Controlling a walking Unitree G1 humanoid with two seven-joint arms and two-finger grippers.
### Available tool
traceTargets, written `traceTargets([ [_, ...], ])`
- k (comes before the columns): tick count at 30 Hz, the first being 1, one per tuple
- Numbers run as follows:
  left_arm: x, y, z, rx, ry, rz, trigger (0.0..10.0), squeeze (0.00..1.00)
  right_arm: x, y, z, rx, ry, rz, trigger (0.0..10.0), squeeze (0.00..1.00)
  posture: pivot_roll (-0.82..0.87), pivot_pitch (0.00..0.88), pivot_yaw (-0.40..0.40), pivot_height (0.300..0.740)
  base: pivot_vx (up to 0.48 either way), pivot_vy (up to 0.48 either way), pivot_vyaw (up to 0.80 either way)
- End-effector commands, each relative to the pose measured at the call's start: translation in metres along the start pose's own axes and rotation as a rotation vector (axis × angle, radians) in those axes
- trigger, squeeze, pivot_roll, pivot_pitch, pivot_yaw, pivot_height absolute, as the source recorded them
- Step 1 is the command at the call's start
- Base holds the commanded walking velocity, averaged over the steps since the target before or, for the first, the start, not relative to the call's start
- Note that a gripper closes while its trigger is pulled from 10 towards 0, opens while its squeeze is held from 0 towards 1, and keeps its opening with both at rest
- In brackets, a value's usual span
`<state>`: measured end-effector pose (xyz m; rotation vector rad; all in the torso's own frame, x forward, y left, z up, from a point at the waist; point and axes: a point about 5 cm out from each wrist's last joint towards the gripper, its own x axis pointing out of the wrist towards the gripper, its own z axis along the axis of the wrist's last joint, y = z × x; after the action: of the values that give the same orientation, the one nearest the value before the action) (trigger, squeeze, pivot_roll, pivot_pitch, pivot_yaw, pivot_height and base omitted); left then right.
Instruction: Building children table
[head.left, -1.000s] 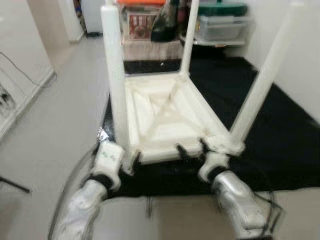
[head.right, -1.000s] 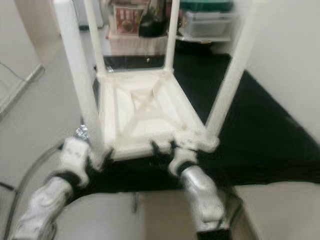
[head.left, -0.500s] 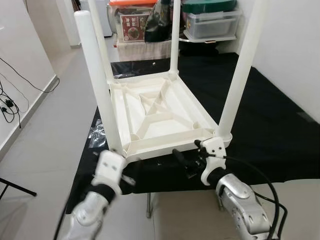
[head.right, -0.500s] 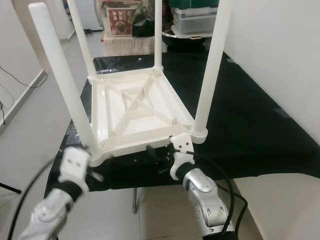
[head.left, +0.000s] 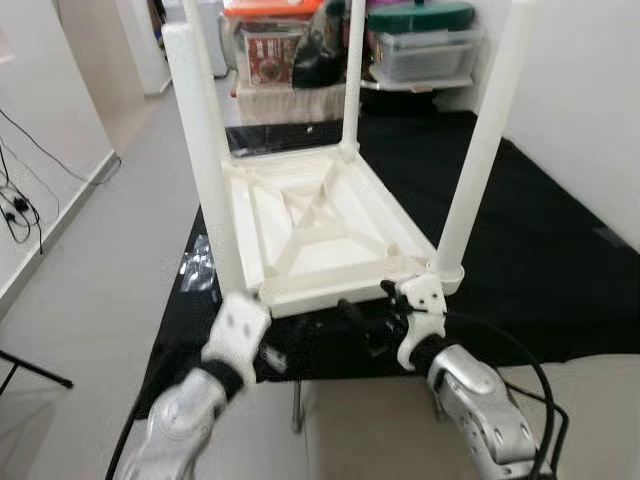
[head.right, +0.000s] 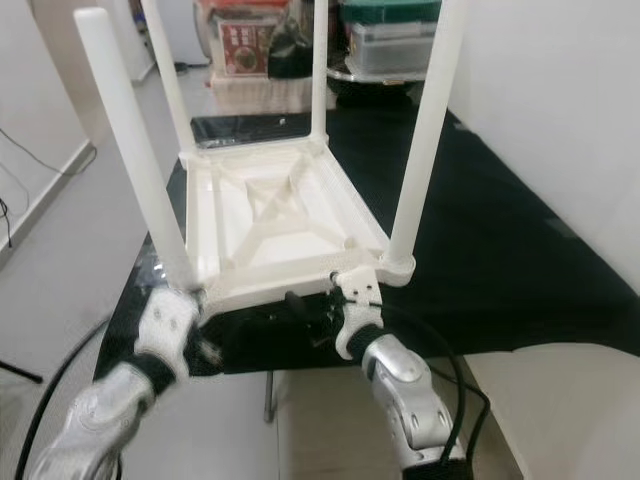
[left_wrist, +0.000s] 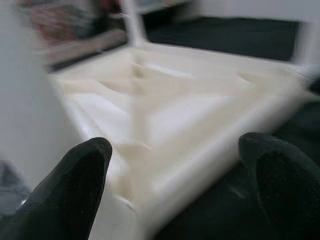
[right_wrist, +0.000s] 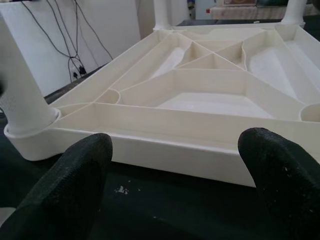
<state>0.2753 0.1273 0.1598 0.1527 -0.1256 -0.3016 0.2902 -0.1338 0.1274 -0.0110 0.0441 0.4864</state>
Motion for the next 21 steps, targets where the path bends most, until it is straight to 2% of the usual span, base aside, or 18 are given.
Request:
traceTargets([
  [1, 0.0, 0.007, -0.009, -0.013, 0.025, 0.046, 10.0, 0.0, 0.0, 0.001, 0.001, 0.005, -0.005, 0.001, 10.0, 0.0, -0.06, 0.032, -0.003, 0.74, 0.0, 0.0, 0.0],
  [5, 0.018, 0.024, -0.007, -0.026, 0.002, 0.093, 10.0, 0.0, -0.001, 0.001, 0.001, 0.002, -0.007, 0.0, 10.0, 0.0, -0.07, 0.037, -0.003, 0.74, 0.0, 0.0, 0.0],
  [6, 0.02, 0.03, -0.006, -0.014, 0.001, 0.117, 10.0, 0.0, -0.001, 0.002, 0.001, 0.002, -0.008, 0.001, 10.0, 0.0, -0.07, 0.039, -0.002, 0.74, 0.0, 0.0, 0.0],
  [9, 0.02, 0.034, -0.004, -0.005, 0.001, 0.135, 10.0, 0.0, -0.001, 0.002, 0.002, 0.002, -0.008, 0.001, 10.0, 0.0, -0.07, 0.039, -0.002, 0.74, 0.0, 0.0, 0.0],
  [13, 0.011, 0.053, -0.008, 0.012, 0.03, 0.306, 10.0, 0.0, -0.003, 0.001, 0.002, 0.006, -0.008, 0.002, 10.0, 0.0, -0.06, 0.046, -0.004, 0.74, 0.0, 0.0, 0.0],
  [14, 0.011, 0.053, -0.008, 0.012, 0.03, 0.306, 10.0, 0.0, -0.003, 0.001, 0.002, 0.006, -0.008, 0.002, 10.0, 0.0, -0.06, 0.046, -0.004, 0.74, 0.0, 0.0, 0.0],
  [16, 0.001, 0.061, -0.015, 0.024, 0.059, 0.395, 10.0, 0.0, -0.003, 0.001, 0.002, 0.006, -0.006, 0.006, 10.0, 0.0, -0.06, 0.047, -0.009, 0.74, 0.0, 0.0, 0.0],
  [17, 0.001, 0.061, -0.015, 0.024, 0.059, 0.395, 10.0, 0.0, -0.003, 0.001, 0.002, 0.006, -0.006, 0.006, 10.0, 0.0, -0.06, 0.047, -0.009, 0.74, 0.0, 0.0, 0.0],
  [19, -0.008, 0.065, -0.02, 0.035, 0.089, 0.461, 10.0, 0.0, -0.003, 0.001, 0.002, 0.006, -0.003, 0.013, 10.0, 0.0, -0.05, 0.048, -0.01, 0.74, 0.0, 0.0, 0.0],
  [21, -0.011, 0.065, -0.022, 0.048, 0.096, 0.478, 10.0, 0.0, -0.003, 0.001, 0.002, 0.005, -0.002, 0.016, 10.0, 0.0, -0.05, 0.047, -0.013, 0.74, 0.0, 0.0, 0.0],
])
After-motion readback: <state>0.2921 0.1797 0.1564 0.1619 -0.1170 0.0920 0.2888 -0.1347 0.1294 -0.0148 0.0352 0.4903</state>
